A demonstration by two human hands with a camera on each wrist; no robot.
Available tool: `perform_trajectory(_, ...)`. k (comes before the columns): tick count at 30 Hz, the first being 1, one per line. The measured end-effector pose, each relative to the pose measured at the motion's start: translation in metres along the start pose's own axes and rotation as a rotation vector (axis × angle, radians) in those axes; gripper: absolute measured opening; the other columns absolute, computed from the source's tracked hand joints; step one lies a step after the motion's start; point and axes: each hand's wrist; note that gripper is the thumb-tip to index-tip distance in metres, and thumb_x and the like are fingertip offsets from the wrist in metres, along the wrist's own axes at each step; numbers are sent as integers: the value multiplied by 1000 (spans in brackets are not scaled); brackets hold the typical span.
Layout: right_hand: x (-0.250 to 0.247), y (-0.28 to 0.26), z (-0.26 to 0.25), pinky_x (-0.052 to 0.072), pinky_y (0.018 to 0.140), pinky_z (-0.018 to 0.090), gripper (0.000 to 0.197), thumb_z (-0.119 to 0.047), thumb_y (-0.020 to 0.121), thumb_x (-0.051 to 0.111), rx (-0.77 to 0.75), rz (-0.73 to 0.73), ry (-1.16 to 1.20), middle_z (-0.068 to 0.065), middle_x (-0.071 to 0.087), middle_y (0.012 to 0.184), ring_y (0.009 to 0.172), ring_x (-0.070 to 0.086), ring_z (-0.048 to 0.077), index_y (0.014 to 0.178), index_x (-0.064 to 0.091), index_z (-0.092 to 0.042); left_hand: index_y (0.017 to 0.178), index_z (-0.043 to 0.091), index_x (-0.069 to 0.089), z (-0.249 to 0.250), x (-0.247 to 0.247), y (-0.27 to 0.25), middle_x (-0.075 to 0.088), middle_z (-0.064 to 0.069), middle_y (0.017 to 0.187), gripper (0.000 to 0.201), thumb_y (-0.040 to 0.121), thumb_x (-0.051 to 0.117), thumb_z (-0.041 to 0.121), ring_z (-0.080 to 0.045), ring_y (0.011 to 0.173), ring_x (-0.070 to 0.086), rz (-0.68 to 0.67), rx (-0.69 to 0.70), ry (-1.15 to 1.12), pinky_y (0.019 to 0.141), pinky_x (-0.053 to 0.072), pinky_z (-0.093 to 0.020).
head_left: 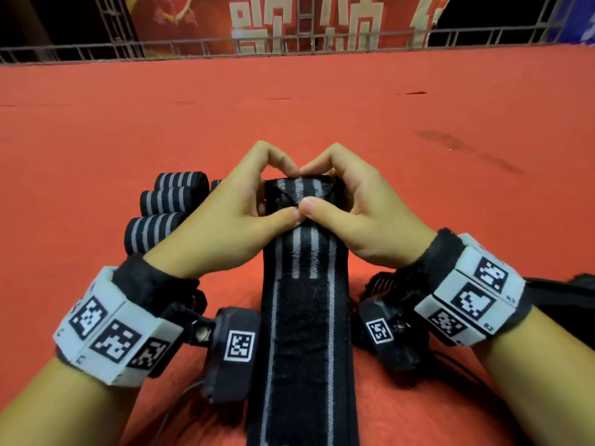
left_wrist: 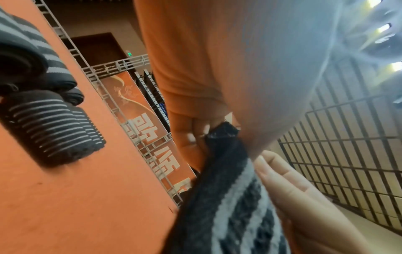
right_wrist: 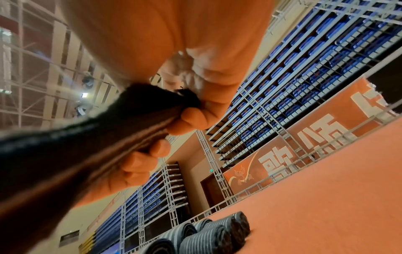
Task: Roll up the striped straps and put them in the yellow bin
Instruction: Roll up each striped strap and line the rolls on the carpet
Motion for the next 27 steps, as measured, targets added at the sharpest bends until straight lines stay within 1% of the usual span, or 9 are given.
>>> perform_trajectory(3,-4,0,-2,51,75,34,27,-22,83,65,10,-17,-47,-6,63,90,81,60,8,107,55,-13,110,27,43,3,0,0,62,-26,82,29,88,62,26,-44,71,61,15,48,87,62,52,-60)
perform_trajectory(7,-10,2,-3,50,77,43,28,-21,80,63,10,-61,-128,1,63,92,84,60,17,105,53,-12,111,25,41,7,4,-1,60,-13,68,27,93,60,22,-25,58,54,49,112,272,53,45,-41)
perform_trajectory(12,-10,0,-2,36,61,20,24,-14,83,65,-66,-90,-316,-11,50,75,68,46,3,100,48,-11,110,28,39,0,4,2,60,-17,70,30,93,62,21,-31,58,55,9,106,272,51,44,-48)
perform_trajectory(15,-4,-1,-2,32,61,18,25,-11,82,67,-108,-116,-378,-7,51,77,70,45,4,98,47,-9,104,32,39,-9,3,1,60,-25,77,34,84,65,23,-40,65,57,-22,60,160,59,49,-55)
perform_trajectory(17,-2,-1,-2,37,65,27,25,-12,80,66,-140,-133,-400,2,56,85,77,49,16,96,46,-11,101,31,41,-13,1,-1,61,-17,78,33,80,66,26,-32,67,58,-36,22,70,66,53,-53)
perform_trajectory(19,0,-1,-2,40,68,31,24,-12,79,64,-162,-126,-424,6,56,88,80,50,21,95,46,-12,99,27,45,-16,2,-2,60,7,75,28,81,64,36,-13,70,57,-35,-21,-41,68,50,-38)
perform_trajectory(21,1,-1,-1,38,67,31,24,-8,78,64,-195,-106,-447,6,54,86,79,48,22,94,46,-10,97,25,48,-16,6,-2,59,16,74,26,86,58,46,-2,70,54,-8,-16,-51,67,44,-26)
perform_trajectory(24,1,-2,-3,38,66,28,24,-8,79,65,-177,-66,-413,5,54,86,78,48,21,94,46,-8,100,20,49,-12,13,-2,58,15,74,19,95,53,37,-1,67,52,54,31,-20,63,43,-23)
perform_trajectory(27,-3,-2,-7,44,65,31,33,-21,78,67,9,-65,-235,3,60,84,76,57,18,101,46,-11,105,14,48,-7,13,-3,59,7,78,17,97,55,27,-8,69,55,73,93,-17,64,46,-26)
Point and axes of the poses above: each hand's wrist, its own y-axis towards the middle knuckle, its own x-axis out of the palm, z = x × y
